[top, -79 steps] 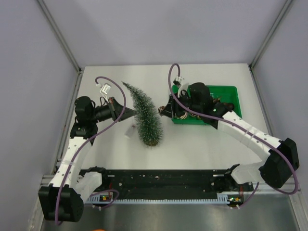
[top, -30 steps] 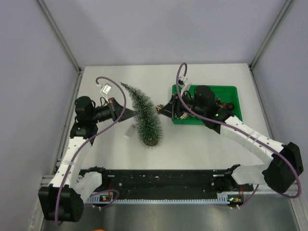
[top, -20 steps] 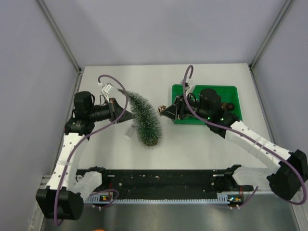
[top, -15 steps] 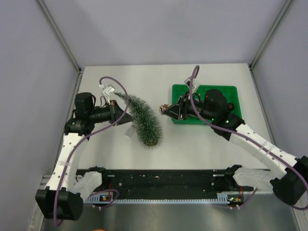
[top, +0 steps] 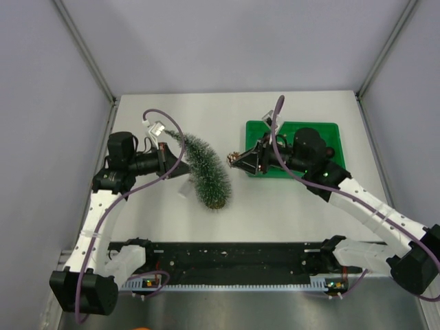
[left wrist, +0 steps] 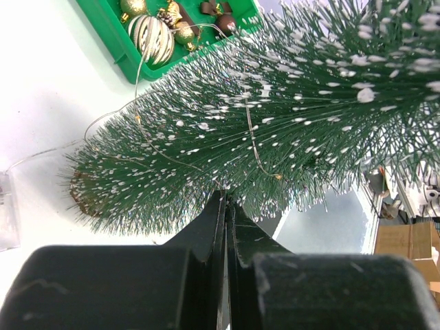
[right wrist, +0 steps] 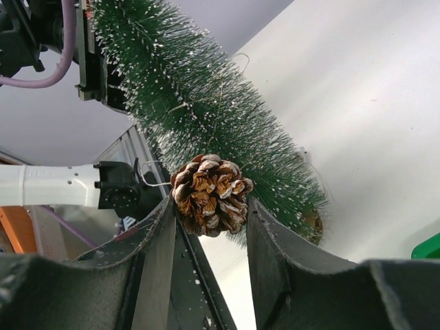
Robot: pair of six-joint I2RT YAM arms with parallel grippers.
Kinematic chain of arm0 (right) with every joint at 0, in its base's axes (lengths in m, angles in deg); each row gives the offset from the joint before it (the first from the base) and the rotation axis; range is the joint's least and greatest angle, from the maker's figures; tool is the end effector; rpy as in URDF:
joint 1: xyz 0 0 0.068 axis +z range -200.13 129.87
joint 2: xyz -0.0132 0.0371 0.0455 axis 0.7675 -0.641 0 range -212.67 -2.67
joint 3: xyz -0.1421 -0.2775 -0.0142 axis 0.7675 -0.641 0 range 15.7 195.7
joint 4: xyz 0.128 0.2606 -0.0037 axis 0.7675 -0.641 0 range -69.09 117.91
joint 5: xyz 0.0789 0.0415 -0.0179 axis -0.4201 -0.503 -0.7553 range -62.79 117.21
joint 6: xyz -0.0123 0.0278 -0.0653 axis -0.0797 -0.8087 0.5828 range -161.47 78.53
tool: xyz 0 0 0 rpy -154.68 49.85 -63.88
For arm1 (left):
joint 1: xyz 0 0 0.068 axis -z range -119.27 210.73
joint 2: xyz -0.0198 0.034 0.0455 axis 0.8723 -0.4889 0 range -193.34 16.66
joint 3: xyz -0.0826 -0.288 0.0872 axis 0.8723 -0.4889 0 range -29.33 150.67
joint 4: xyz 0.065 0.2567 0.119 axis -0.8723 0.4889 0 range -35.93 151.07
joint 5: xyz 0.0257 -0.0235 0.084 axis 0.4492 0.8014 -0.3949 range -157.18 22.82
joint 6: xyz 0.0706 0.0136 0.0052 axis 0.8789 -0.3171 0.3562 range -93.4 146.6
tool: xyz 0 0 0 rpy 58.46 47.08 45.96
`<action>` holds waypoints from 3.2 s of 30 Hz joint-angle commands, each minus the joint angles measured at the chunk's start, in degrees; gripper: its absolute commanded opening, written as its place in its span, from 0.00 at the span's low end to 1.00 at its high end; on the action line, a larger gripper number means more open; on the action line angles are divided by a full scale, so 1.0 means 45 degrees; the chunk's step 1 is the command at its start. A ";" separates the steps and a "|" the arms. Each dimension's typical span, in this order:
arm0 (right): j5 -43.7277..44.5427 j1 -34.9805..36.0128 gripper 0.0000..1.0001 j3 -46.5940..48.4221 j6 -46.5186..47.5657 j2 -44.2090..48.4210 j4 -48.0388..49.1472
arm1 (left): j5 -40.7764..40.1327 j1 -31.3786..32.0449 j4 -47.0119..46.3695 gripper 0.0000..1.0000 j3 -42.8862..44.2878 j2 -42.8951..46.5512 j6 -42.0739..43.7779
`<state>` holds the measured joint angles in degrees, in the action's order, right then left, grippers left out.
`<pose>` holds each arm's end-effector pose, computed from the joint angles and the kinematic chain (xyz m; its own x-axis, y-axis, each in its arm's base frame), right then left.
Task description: Decorate the small christmas tree
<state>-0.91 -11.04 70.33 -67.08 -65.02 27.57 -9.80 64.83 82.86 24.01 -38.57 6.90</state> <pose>0.2037 0.2016 0.3878 -0.4951 0.0889 -0.8643 -0.7810 0.3903 0.4876 0.2109 -0.0654 0.3601 -0.7357 -0.1294 -0.6648 0.5450 0.4697 -0.6946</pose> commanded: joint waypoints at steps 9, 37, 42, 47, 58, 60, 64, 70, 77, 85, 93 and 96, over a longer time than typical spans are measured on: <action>0.0487 -0.0035 0.14 0.0867 0.0826 -0.1320 0.0154 | 0.0040 0.0085 -0.0052 0.00 0.0432 0.0182 0.0160; 0.1444 0.0102 0.13 0.1297 0.1237 -0.1711 -0.0120 | 0.0080 0.0242 -0.0735 0.00 0.0314 0.0299 -0.0250; 0.1346 0.0278 0.13 0.1433 0.1081 -0.1731 -0.0042 | 0.0060 0.0242 -0.0755 0.00 0.0275 0.0357 -0.0289; 0.1307 0.0492 0.13 0.1531 0.0983 -0.1789 -0.0042 | 0.0060 0.0261 -0.0911 0.00 0.0178 0.0416 -0.0387; 0.1560 0.0825 0.13 0.1454 0.0983 -0.1907 0.0232 | 0.0080 0.0261 -0.1204 0.00 -0.0037 0.0533 -0.0582; 0.1794 0.0825 0.13 0.1376 0.1042 -0.1887 0.0173 | 0.0099 0.0261 -0.1185 0.00 -0.0057 0.0553 -0.0582; 0.2185 0.0825 0.12 0.1259 0.1139 -0.1907 0.0212 | 0.0119 0.0281 -0.1262 0.00 -0.0115 0.0592 -0.0641; 0.2791 0.0825 0.10 0.0810 0.1413 -0.2063 0.0173 | 0.0099 0.0281 -0.1243 0.00 -0.0174 0.0631 -0.0660; 0.2655 0.0844 0.10 0.0165 0.1257 -0.1829 0.0310 | 0.0099 0.0281 -0.1399 0.00 -0.0311 0.0689 -0.0758; 0.2440 0.1137 0.10 -0.0031 0.0925 -0.1361 0.0446 | 0.0138 0.0281 -0.1614 0.00 -0.0389 0.0709 -0.0914; 0.2479 0.1645 0.10 -0.0129 0.0632 -0.0794 0.0505 | 0.0158 0.0281 -0.1634 0.00 -0.0369 0.0748 -0.0973; 0.2596 0.1645 0.10 -0.0012 0.0670 -0.0696 0.0447 | 0.0177 0.0300 -0.1731 0.00 -0.0408 0.0768 -0.1051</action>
<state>10.45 -4.46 69.63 -63.58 -70.39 26.63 -9.82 65.77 77.97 22.59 -36.31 2.66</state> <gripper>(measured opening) 0.403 0.032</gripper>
